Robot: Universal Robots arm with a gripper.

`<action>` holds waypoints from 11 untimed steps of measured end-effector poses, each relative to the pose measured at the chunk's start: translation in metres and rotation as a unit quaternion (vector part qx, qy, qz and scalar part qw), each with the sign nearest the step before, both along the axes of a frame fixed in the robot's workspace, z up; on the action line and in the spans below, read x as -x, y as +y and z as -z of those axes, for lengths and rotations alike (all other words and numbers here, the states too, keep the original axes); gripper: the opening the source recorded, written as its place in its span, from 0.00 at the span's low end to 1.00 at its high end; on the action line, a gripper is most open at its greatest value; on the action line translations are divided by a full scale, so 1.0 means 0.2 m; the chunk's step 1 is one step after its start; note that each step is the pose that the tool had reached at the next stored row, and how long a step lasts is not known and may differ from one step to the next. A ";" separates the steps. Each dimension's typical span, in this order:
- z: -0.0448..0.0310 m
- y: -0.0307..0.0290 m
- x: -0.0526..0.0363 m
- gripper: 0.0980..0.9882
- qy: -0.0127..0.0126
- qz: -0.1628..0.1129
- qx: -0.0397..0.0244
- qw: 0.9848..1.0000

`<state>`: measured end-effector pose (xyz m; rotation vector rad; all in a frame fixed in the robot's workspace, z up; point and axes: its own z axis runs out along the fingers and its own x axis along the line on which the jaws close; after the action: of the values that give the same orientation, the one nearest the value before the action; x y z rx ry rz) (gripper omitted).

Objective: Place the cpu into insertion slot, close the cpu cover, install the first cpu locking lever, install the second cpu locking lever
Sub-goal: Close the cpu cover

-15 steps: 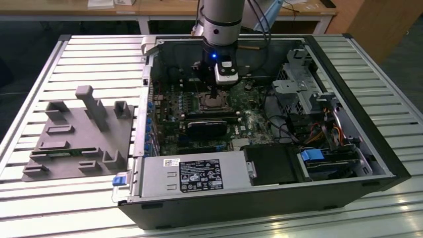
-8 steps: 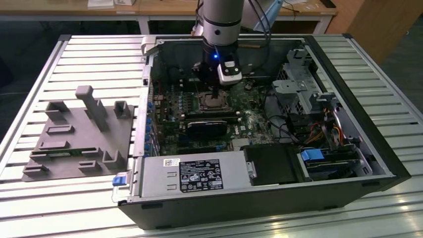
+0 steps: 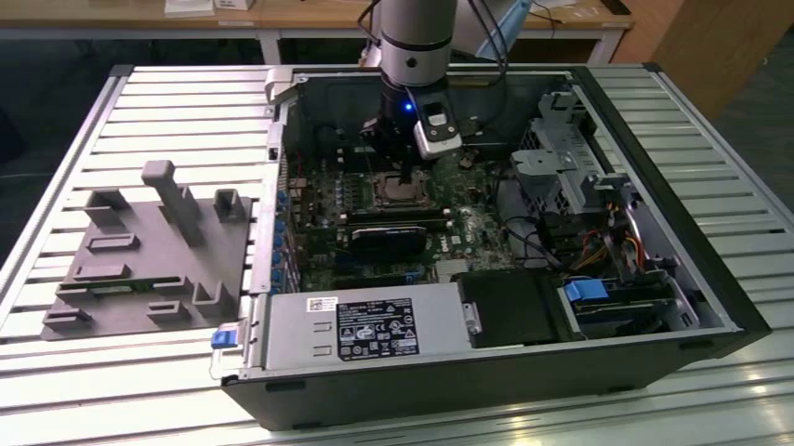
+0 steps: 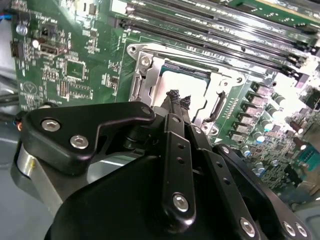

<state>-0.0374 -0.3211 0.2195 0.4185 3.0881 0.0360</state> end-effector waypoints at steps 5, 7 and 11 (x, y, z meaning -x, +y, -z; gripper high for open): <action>0.000 -0.002 0.002 0.00 -0.007 -0.017 0.000 1.000; 0.000 -0.004 0.009 0.00 -0.011 -0.019 -0.001 1.000; -0.010 -0.004 0.014 0.00 -0.014 -0.019 0.000 1.000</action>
<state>-0.0401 -0.3218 0.2216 0.3570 3.0693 0.0436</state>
